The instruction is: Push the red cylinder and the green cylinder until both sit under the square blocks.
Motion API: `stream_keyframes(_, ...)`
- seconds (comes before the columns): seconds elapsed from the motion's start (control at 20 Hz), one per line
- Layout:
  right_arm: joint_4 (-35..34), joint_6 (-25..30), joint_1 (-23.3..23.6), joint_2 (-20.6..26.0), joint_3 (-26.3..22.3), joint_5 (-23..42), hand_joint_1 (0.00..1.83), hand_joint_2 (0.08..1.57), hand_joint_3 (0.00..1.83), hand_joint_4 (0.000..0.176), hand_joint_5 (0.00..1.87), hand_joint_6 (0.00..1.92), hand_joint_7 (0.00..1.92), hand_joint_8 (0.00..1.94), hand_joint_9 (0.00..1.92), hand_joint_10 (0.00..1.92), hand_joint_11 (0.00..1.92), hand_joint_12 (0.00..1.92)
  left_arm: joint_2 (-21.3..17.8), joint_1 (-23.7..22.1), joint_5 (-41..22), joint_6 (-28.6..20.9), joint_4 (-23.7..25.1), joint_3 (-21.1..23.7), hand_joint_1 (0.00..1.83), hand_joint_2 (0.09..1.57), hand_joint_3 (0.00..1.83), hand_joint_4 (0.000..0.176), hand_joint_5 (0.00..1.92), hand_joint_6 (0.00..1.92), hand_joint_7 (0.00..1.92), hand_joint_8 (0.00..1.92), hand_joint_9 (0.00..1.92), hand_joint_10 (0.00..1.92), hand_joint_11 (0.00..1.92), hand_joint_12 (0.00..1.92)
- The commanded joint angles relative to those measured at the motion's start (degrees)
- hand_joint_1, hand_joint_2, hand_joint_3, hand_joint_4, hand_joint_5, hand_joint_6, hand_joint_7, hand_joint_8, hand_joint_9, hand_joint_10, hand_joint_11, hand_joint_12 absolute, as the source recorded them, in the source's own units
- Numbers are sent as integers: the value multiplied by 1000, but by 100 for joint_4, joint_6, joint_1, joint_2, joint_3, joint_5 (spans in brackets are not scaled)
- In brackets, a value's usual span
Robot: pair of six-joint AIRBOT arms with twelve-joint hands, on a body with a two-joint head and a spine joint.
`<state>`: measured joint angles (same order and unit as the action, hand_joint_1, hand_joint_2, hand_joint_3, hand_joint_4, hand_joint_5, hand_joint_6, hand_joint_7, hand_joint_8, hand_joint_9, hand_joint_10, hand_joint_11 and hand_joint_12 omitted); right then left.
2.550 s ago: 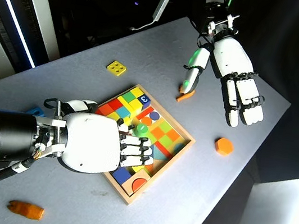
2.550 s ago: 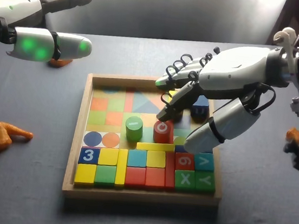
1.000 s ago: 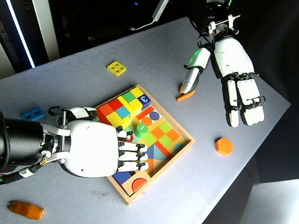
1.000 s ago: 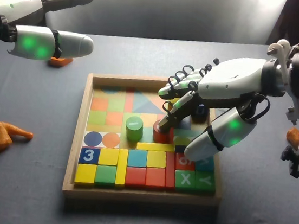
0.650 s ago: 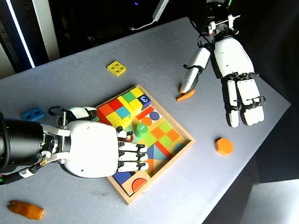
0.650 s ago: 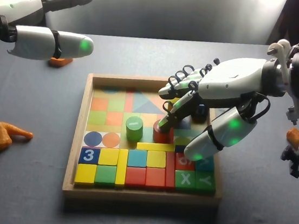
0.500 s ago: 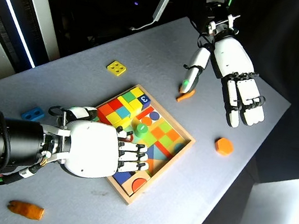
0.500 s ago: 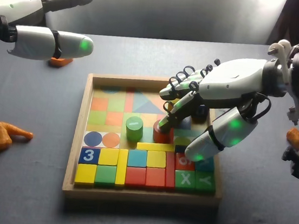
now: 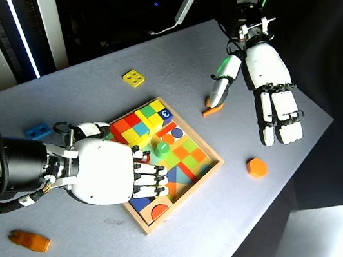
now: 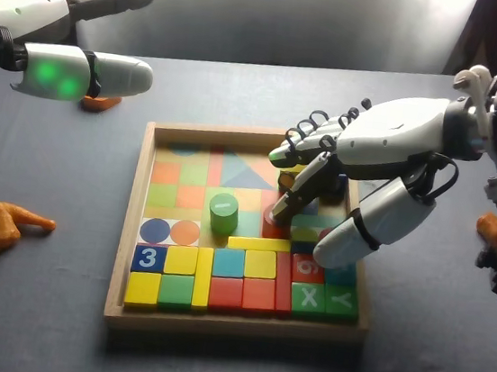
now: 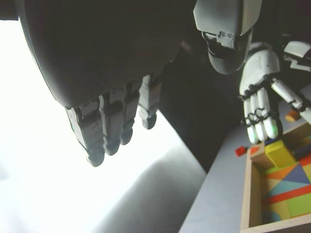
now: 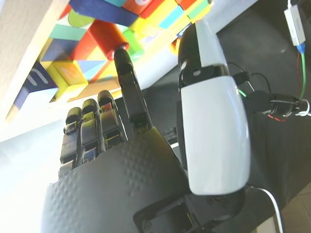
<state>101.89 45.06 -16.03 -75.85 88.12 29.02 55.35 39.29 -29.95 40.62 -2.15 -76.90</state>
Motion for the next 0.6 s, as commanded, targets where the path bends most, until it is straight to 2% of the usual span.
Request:
stream_keyframes(0.0, -207, 51, 32, 56, 14, 16, 293, 1029, 4, 169, 564, 11, 6, 0, 0, 0, 2, 1, -17, -42, -631, -22, -86, -41, 0, 1102, 11, 158, 53, 0, 0, 0, 0, 0, 0, 0)
stream_keyframes(0.05, -207, 61, 32, 72, 13, 21, 310, 1031, 4, 164, 578, 14, 14, 3, 0, 0, 9, 4, -19, -36, -630, -22, -88, -41, 0, 1099, 9, 158, 49, 0, 0, 0, 0, 0, 0, 0)
stream_keyframes(0.15, -207, 73, 31, 88, 12, 28, 320, 1029, 2, 166, 589, 14, 19, 4, 0, 0, 22, 11, -20, -26, -627, -22, -95, -41, 0, 1090, 3, 154, 44, 0, 0, 0, 0, 0, 0, 0)
stream_keyframes(0.2, -207, 74, 30, 95, 12, 35, 316, 1034, 4, 155, 591, 12, 20, 4, 0, 0, 22, 12, -23, -18, -627, -22, -99, -41, 0, 1097, 6, 144, 50, 2, 0, 0, 0, 0, 0, 0)
stream_keyframes(0.3, -207, 77, 26, 109, 12, 46, 314, 1041, 5, 151, 591, 8, 22, 3, 0, 0, 2, 4, -31, -8, -627, -22, -111, -39, 0, 1088, 1, 140, 54, 4, 0, 0, 0, 0, 0, 0)
stream_keyframes(0.35, -207, 82, 22, 118, 12, 52, 317, 1040, 4, 149, 591, 7, 21, 3, 0, 0, 0, 0, -33, -4, -627, -22, -113, -39, 0, 1100, 6, 131, 53, 3, 0, 0, 0, 0, 0, 0)
stream_keyframes(0.4, -207, 86, 20, 123, 12, 53, 310, 1041, 4, 153, 586, 4, 11, 0, 0, 0, 0, 0, -34, -2, -627, -22, -115, -38, 0, 1098, 4, 136, 52, 2, 0, 0, 0, 0, 0, 0)
stream_keyframes(0.5, -207, 102, 16, 138, 12, 58, 308, 1043, 4, 150, 588, 4, 13, 1, 0, 0, 2, 1, -34, 6, -627, -22, -117, -38, 0, 1102, 5, 131, 55, 3, 0, 0, 0, 0, 0, 0)
stream_keyframes(0.55, -207, 115, 12, 148, 11, 68, 315, 1040, 2, 153, 593, 5, 15, 2, 0, 0, 5, 2, -34, 14, -627, -22, -123, -38, 0, 1102, 5, 135, 56, 3, 0, 0, 0, 0, 0, 0)
